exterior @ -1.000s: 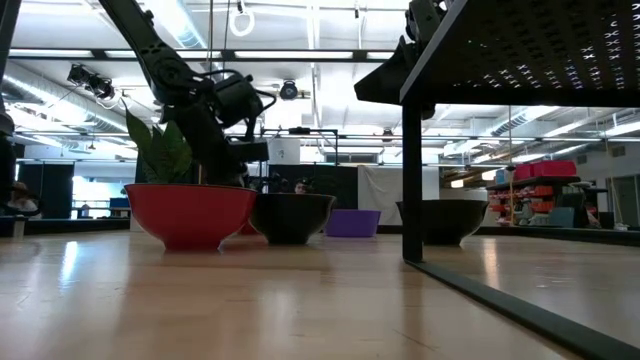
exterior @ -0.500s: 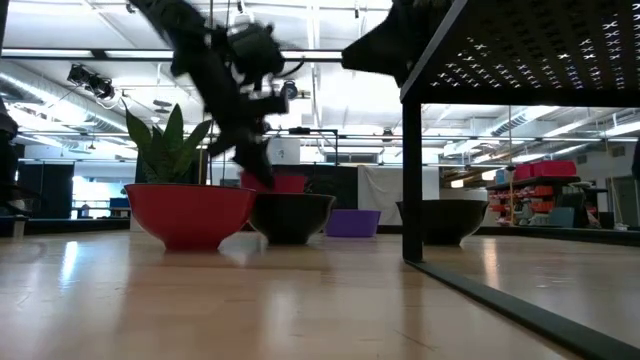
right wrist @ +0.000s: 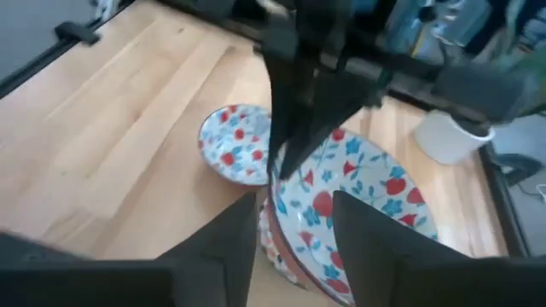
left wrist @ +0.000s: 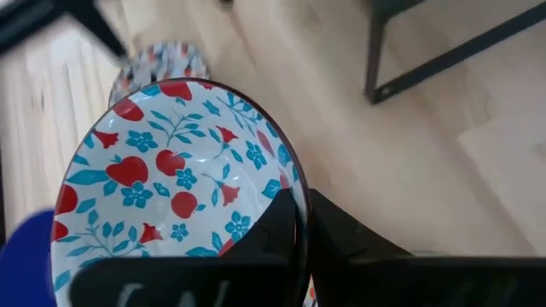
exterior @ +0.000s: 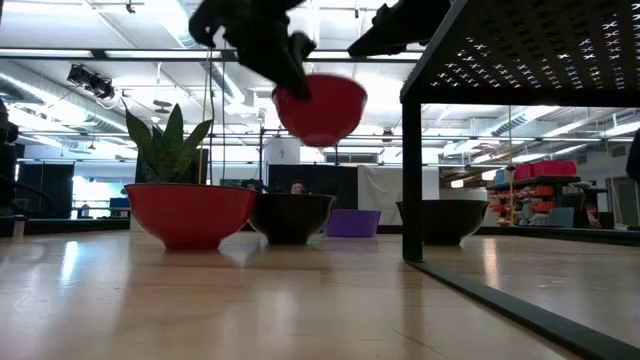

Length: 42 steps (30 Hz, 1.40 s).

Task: Pick & Place Mini bowls
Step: Stack the top white patterned bowl on top of the white patterned bowl on the shelf

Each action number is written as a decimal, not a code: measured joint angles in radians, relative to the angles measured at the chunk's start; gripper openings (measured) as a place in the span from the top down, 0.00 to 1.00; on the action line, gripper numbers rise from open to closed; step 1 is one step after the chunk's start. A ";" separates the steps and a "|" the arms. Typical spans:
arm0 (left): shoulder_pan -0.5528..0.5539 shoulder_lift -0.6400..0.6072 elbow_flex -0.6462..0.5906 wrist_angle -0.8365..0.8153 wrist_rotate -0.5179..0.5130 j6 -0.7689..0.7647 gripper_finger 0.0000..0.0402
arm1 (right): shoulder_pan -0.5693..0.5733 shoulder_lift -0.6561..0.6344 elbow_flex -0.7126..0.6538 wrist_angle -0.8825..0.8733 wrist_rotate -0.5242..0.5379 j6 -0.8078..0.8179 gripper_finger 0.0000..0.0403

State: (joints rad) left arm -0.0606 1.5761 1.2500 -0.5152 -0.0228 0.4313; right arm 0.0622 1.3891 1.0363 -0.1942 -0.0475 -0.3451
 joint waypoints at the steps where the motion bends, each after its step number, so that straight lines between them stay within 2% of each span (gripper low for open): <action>1: -0.009 0.000 0.006 0.001 0.000 0.005 0.95 | 0.003 0.000 0.000 -0.008 -0.002 -0.005 0.59; 7: -0.037 0.000 0.014 0.011 -0.001 0.026 0.96 | 0.026 0.003 0.000 -0.039 -0.006 -0.056 0.58; 16: -0.039 0.000 0.014 0.029 -0.002 0.029 0.95 | 0.033 0.048 0.000 -0.034 0.006 -0.127 0.61; 29: -0.039 0.000 0.014 0.041 -0.002 0.038 0.95 | 0.033 0.055 0.000 -0.014 0.011 -0.154 0.80; 42: -0.039 0.003 0.014 0.060 0.001 0.056 0.94 | 0.034 0.055 0.001 -0.046 0.008 -0.202 0.90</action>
State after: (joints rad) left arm -0.0998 1.5795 1.2644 -0.4556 -0.0219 0.4876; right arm 0.0959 1.4437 1.0374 -0.2399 -0.0392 -0.5469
